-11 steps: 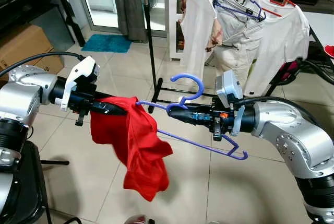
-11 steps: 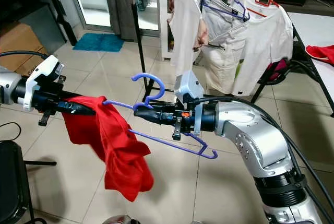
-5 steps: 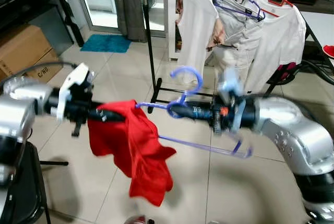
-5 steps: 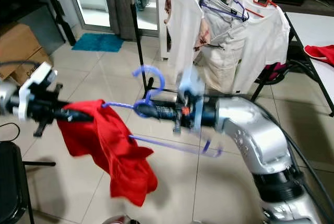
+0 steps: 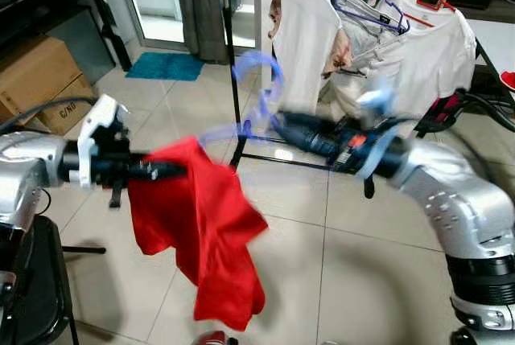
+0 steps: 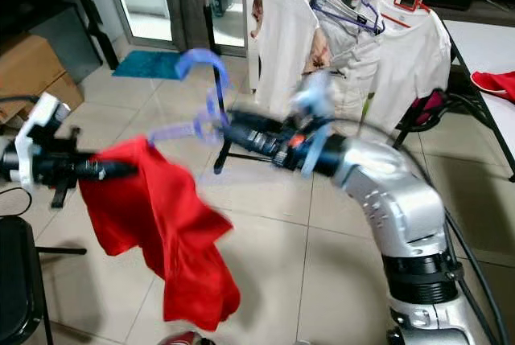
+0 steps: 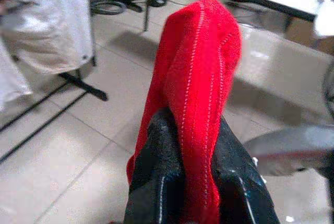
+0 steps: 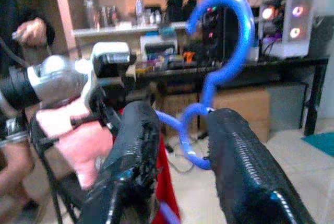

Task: Hang hanger

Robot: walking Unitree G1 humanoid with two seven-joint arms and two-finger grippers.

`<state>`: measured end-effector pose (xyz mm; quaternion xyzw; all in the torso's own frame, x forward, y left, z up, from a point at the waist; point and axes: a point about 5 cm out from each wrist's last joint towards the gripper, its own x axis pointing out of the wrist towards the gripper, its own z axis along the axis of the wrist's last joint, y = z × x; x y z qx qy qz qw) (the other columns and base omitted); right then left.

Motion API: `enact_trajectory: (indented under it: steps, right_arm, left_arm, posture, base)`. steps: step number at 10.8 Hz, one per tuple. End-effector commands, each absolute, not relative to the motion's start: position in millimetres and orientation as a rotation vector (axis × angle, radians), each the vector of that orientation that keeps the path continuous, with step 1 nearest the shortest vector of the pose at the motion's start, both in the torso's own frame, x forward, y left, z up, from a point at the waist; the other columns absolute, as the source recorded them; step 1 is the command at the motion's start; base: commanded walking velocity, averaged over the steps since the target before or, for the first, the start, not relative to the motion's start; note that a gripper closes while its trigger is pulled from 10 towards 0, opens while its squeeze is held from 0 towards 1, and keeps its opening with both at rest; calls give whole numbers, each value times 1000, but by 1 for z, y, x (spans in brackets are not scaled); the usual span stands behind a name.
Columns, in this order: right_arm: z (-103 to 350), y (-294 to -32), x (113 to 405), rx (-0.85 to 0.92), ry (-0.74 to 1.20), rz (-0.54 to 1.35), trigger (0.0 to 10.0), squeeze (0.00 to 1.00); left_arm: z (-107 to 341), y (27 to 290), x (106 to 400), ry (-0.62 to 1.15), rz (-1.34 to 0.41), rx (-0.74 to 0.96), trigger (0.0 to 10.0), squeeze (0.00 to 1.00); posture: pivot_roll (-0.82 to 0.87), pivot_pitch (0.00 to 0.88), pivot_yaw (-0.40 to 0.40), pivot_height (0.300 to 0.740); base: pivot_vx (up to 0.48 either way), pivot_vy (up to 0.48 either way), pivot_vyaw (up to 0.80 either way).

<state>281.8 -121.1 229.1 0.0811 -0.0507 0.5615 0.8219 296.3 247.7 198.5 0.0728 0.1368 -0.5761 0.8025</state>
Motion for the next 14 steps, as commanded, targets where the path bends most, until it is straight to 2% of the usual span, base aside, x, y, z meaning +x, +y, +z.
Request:
enact_trajectory:
  steps: [1,2,3,6,7,8,11,14]
  right_arm:
    - [240,-122,278,208,-162,1200,10000,1000]
    - [238,-120,274,209,-152,1209,10000,1000]
    - [211,-104,260,134,-39,1253,10000,1000]
    - [195,-78,267,52,-20,1164,10000,1000]
    - [196,-70,272,35,-55,1114,10000,729]
    - [195,-65,273,3,-67,1104,10000,0]
    - [183,-60,263,-68,-24,1204,10000,0]
    - [181,-70,261,-69,0,1227,10000,0]
  left_arm:
    - [207,249,304,231,-1166,192,0,0]
    - [209,248,305,206,-1167,189,0,0]
    - [221,241,306,161,-1185,166,0,0]
    - [235,232,302,137,-1259,153,0,0]
    - [240,227,300,126,-1294,143,0,0]
    - [243,224,299,117,-1309,138,0,0]
    - [251,222,302,92,-1288,144,0,0]
    - [253,229,308,70,-1210,162,0,0]
  posture:
    - [-12,18,66,740]
    - [-12,18,67,740]
    - [-8,22,72,740]
    - [-7,27,77,740]
    - [-5,28,81,740]
    - [-4,29,81,740]
    - [2,38,77,740]
    - [0,52,80,740]
  base:
    - [0,0,0]
    - [0,0,0]
    - [0,0,0]
    - [0,0,0]
    - [0,0,0]
    - [0,0,0]
    - [0,0,0]
    - [0,0,0]
